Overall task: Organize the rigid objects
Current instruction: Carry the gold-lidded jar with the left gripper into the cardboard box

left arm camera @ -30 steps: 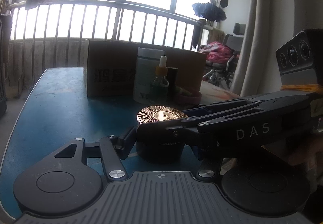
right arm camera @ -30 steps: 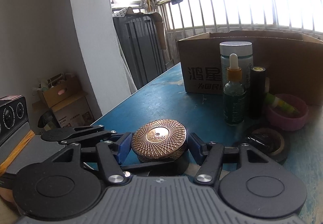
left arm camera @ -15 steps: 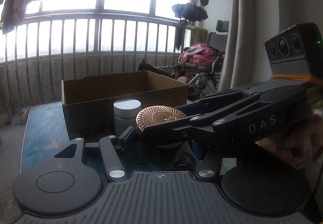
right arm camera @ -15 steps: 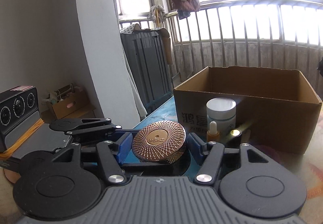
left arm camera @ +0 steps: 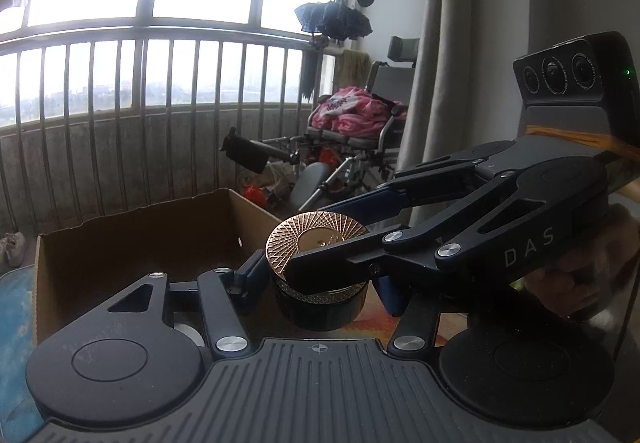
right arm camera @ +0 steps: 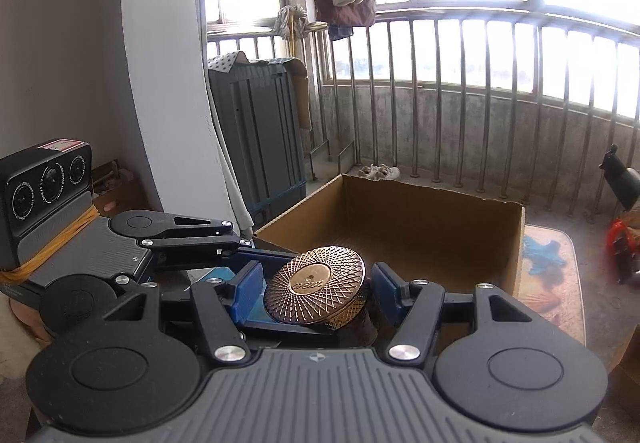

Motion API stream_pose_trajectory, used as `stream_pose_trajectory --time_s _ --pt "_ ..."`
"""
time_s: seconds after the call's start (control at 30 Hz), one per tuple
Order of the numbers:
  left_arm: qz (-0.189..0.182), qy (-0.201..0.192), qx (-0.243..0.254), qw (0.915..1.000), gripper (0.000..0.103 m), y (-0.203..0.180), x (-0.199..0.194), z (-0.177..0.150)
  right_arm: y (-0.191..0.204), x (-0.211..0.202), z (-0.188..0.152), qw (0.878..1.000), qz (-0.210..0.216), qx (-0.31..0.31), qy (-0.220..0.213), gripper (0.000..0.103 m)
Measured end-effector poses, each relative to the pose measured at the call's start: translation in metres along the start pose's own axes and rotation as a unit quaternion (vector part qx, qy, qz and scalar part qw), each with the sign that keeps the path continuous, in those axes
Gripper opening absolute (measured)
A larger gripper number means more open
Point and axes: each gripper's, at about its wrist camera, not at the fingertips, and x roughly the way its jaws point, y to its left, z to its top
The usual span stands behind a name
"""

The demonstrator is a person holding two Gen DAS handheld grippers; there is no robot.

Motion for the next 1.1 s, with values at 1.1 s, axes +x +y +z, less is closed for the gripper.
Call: stream_pose_trajectory --time_s 1.1 --pt "0.158 0.268 0.061 0.9485 0.056 0.185 0.148 0.005 -0.102 0.295 0.054 0.969 0.068 0.137 0.194 0.061"
